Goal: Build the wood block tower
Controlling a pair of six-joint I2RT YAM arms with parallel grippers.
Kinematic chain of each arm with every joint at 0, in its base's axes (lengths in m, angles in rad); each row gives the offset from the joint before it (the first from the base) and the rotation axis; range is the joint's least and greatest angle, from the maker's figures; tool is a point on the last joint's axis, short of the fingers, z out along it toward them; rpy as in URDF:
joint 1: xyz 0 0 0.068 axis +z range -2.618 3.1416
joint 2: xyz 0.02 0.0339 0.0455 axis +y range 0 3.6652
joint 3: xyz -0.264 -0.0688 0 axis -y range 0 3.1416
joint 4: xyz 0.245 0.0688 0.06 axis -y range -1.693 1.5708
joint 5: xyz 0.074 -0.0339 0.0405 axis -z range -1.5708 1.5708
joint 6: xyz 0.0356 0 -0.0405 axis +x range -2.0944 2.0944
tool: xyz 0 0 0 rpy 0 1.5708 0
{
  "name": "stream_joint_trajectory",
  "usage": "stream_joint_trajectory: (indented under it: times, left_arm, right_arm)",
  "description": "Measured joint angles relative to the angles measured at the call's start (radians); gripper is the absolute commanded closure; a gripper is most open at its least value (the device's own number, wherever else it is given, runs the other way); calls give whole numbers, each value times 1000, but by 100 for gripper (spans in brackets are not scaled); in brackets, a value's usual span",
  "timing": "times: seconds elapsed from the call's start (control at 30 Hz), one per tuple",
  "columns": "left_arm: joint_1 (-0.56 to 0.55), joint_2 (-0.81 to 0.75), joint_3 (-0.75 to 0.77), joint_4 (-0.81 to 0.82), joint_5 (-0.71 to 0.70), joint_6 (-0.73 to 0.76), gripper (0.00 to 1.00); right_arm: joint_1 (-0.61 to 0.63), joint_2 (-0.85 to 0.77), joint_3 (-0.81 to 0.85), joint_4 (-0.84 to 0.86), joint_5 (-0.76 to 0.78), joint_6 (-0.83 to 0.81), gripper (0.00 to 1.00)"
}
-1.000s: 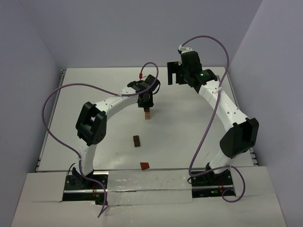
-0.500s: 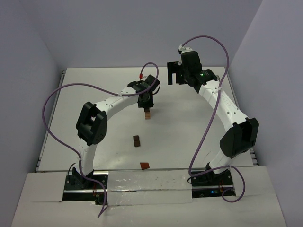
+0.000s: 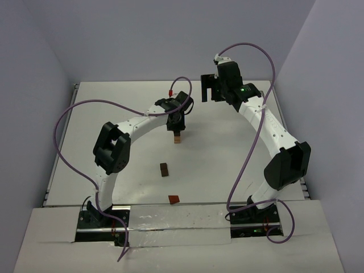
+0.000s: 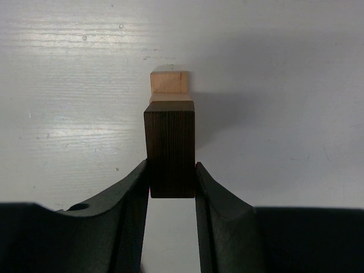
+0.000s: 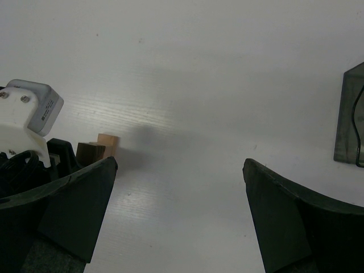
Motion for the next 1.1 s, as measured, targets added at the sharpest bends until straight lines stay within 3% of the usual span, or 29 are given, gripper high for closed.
stream_joint_trajectory:
  times: [0.27,0.6,1.1]
  left_arm:
    - [0,1,2,0,0,0,72]
    - [0,1,2,0,0,0,77]
    - [0,-4,-8,8,0,0,67]
  right_arm:
    - [0,0,0,0,-2,0,0]
    - [0,6,1,-2,-3,0,0]
    - [0,17,6,-5,-10,3,0]
